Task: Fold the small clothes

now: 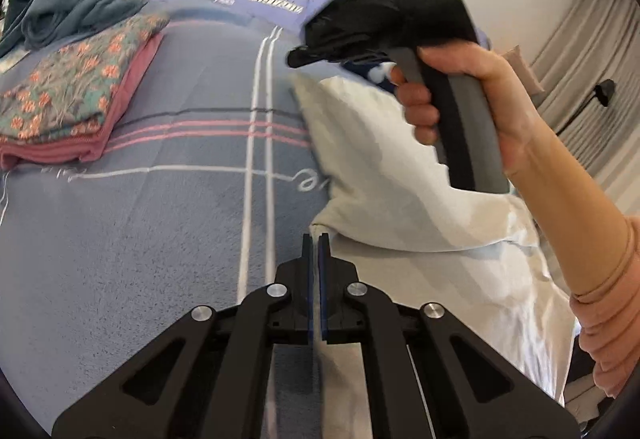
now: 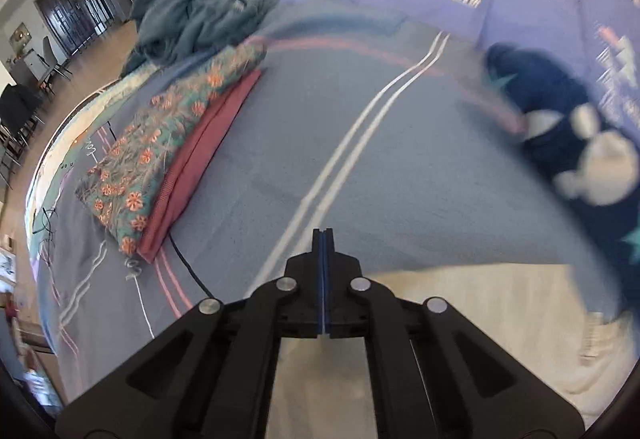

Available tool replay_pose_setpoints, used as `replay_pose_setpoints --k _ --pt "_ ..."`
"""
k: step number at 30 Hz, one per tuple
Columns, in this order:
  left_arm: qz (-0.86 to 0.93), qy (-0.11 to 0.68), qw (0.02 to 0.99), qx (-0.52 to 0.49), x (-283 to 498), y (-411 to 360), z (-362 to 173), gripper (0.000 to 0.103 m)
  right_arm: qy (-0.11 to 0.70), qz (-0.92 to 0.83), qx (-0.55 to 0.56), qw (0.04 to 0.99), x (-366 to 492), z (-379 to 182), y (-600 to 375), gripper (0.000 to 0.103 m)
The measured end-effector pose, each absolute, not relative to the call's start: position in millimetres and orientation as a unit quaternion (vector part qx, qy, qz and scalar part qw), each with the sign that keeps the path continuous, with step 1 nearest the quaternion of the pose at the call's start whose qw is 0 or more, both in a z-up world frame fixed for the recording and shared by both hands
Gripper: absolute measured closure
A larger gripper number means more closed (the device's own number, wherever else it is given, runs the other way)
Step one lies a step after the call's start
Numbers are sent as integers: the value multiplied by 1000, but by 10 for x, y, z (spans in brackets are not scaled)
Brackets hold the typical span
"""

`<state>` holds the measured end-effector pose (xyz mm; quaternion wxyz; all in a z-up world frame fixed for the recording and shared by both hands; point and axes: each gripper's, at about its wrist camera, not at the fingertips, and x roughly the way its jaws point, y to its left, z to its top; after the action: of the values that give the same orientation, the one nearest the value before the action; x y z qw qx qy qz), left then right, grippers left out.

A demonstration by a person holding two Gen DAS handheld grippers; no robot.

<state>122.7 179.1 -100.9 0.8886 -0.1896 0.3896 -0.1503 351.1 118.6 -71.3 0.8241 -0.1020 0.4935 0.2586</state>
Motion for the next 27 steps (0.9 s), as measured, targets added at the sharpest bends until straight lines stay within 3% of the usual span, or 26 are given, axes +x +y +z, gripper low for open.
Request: replay_pose_setpoints --k 2,4,5,8,10,11,12,13,24,27 --pt "-175 378 889 -192 1211 1761 -948 98 483 260 -125 827 3413 -556 1021 96" --pt "-175 378 892 -174 1264 1689 -902 77 491 267 -148 816 3383 -531 971 49" --pt "-166 378 895 -167 1299 1659 -884 62 486 264 -160 818 3362 -526 974 45" --pt "-168 383 894 -160 1445 1611 -880 60 489 269 -188 808 3335 -624 1107 45" --pt "-172 407 883 -157 1582 1577 -943 74 509 279 -183 793 3375 -756 1240 48" --pt "-174 415 880 -154 1635 1585 -983 93 517 279 -182 789 3393 -817 1285 53" --pt "-174 428 874 -152 1680 1573 -1041 94 526 277 -182 784 3412 -895 1355 96" --pt "-169 430 874 -152 1684 1580 -1063 95 534 261 -188 781 3433 -993 1425 100" --pt "-161 418 871 -200 1582 1780 -1167 95 506 229 -86 827 3521 -919 1250 101" --pt "-165 412 868 -223 1544 1852 -1178 93 468 228 -82 850 3149 -587 755 79"
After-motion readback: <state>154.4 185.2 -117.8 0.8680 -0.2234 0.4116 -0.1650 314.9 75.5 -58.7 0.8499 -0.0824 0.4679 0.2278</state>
